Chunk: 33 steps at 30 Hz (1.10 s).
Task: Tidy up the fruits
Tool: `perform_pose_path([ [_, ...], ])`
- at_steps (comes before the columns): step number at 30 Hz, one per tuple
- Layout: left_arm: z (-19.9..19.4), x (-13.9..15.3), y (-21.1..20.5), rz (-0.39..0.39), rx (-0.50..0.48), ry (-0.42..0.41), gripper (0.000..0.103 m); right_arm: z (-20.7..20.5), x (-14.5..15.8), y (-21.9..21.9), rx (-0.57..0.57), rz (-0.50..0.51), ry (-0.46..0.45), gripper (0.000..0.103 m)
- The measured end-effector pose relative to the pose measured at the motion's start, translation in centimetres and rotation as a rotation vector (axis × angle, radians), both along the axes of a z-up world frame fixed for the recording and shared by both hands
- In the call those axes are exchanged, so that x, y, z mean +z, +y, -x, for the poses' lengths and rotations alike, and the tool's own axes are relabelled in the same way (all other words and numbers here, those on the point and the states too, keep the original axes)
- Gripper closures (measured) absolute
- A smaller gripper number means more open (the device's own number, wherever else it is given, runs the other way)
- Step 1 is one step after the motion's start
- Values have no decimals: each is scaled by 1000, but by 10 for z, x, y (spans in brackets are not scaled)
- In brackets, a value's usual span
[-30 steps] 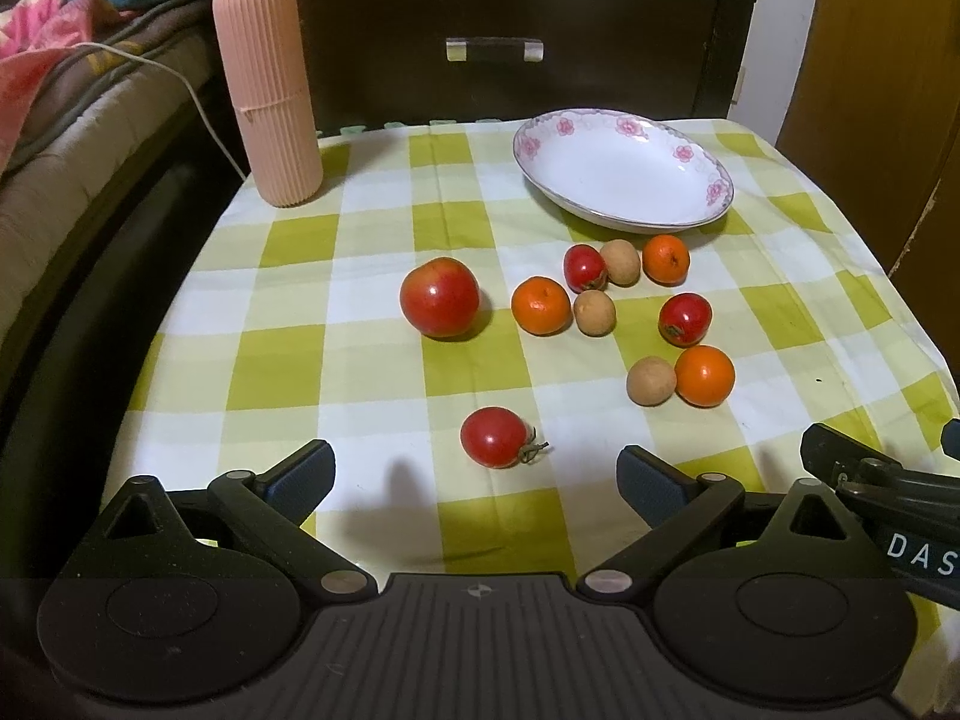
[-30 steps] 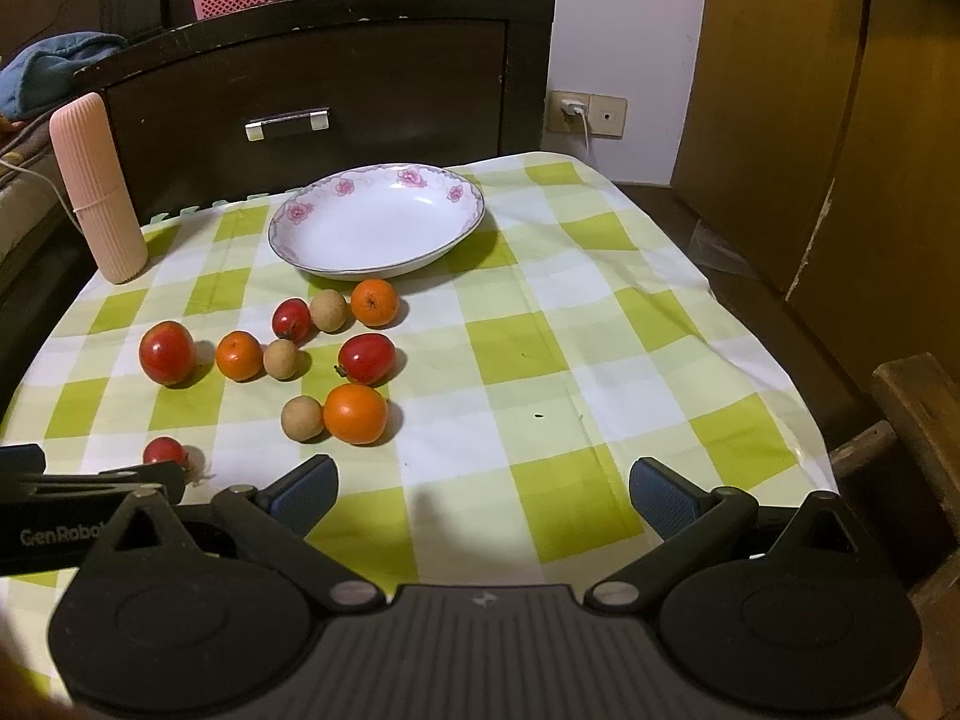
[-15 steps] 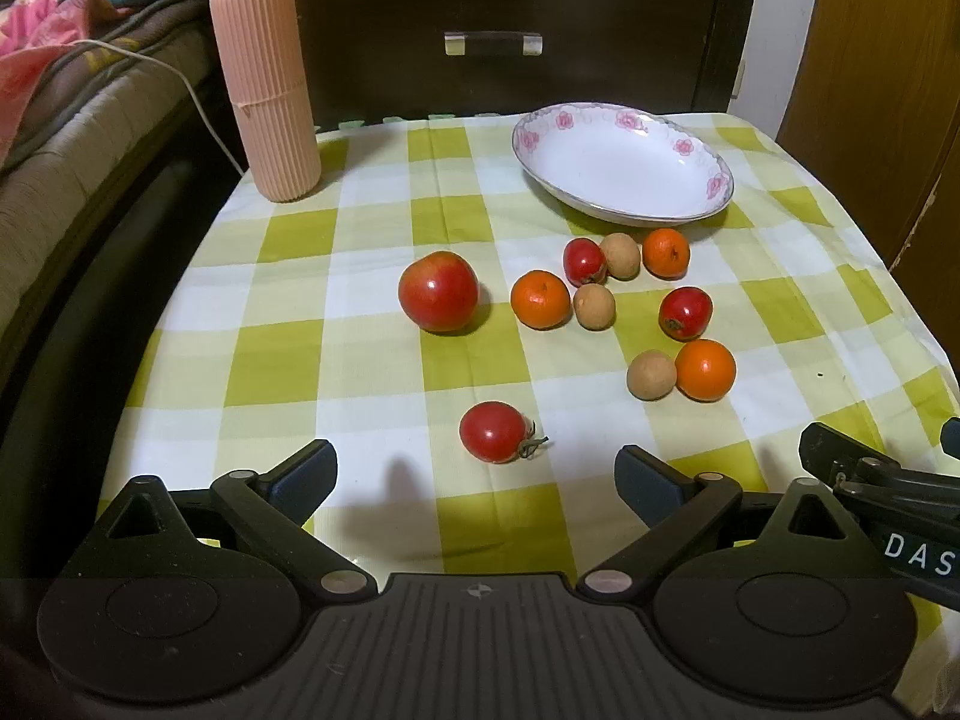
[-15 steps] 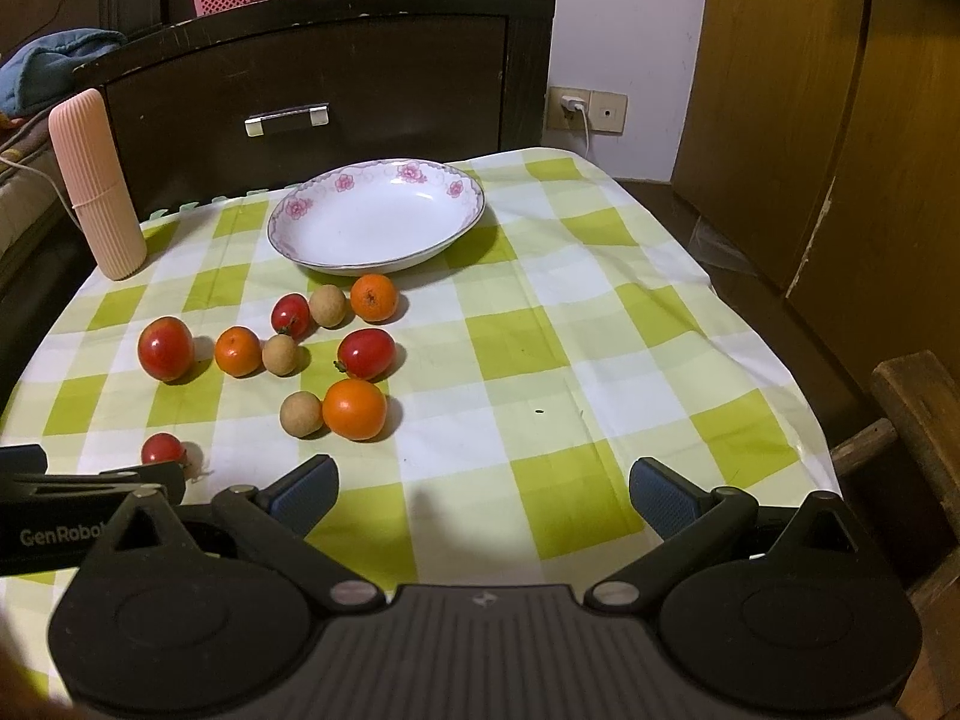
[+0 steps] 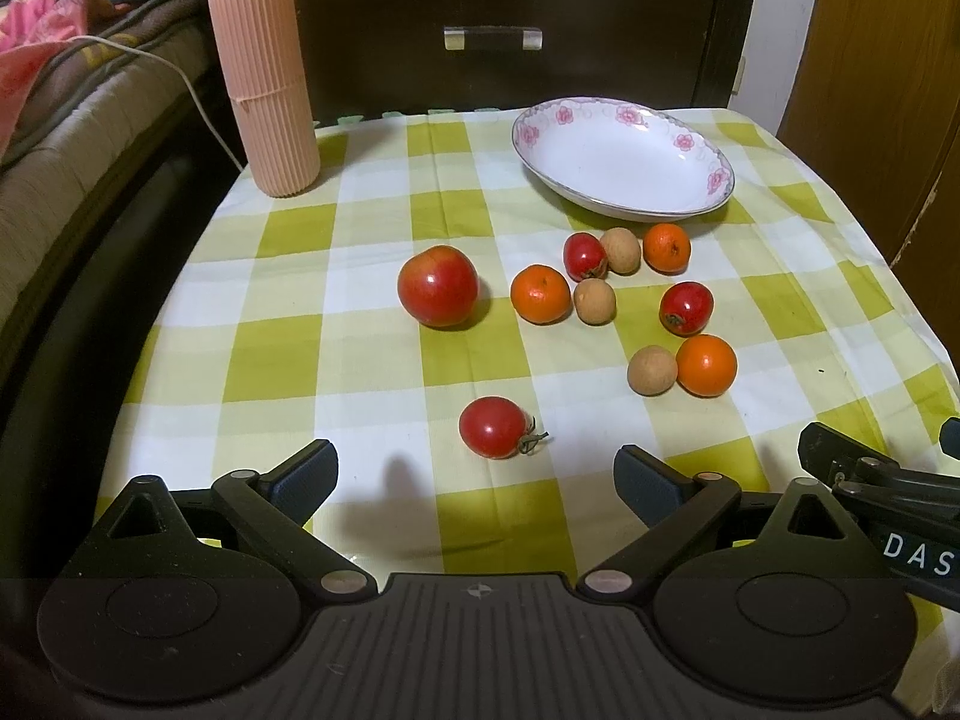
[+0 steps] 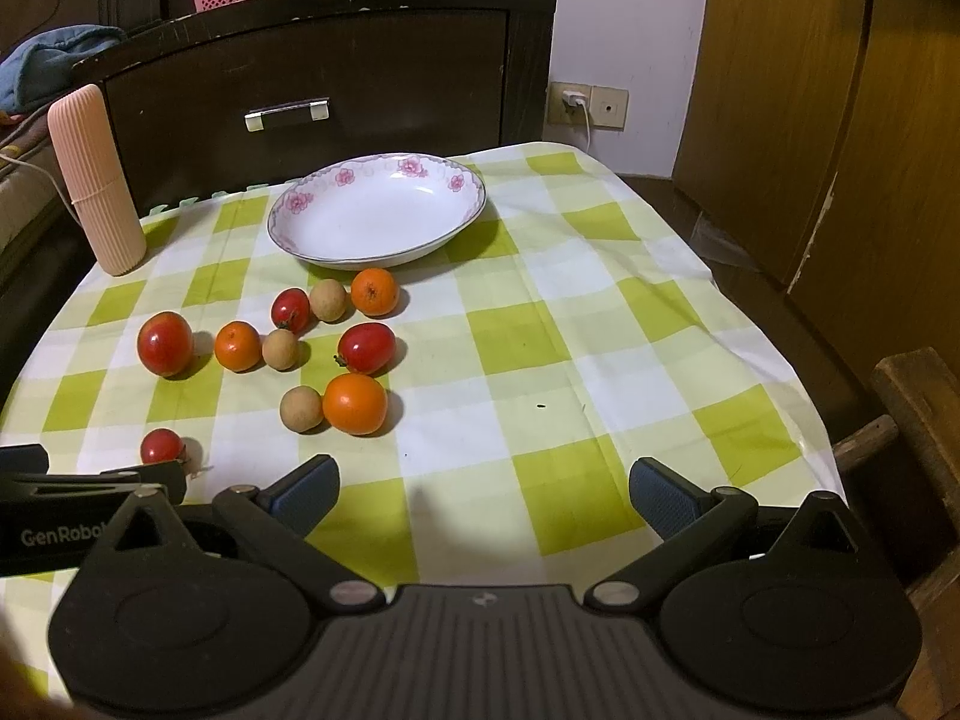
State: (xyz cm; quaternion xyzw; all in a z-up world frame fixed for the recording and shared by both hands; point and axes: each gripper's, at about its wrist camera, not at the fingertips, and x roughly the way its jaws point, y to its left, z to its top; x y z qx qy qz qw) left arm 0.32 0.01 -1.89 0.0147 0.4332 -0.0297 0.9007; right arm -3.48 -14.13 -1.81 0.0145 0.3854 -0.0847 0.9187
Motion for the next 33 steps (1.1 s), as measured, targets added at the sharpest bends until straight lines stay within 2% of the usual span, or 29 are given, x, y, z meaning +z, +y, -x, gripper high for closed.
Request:
perform_pose_path([
  [33,-3,-1,1,-2,1,20,5,0,-5,3,1,-4,11,1],
])
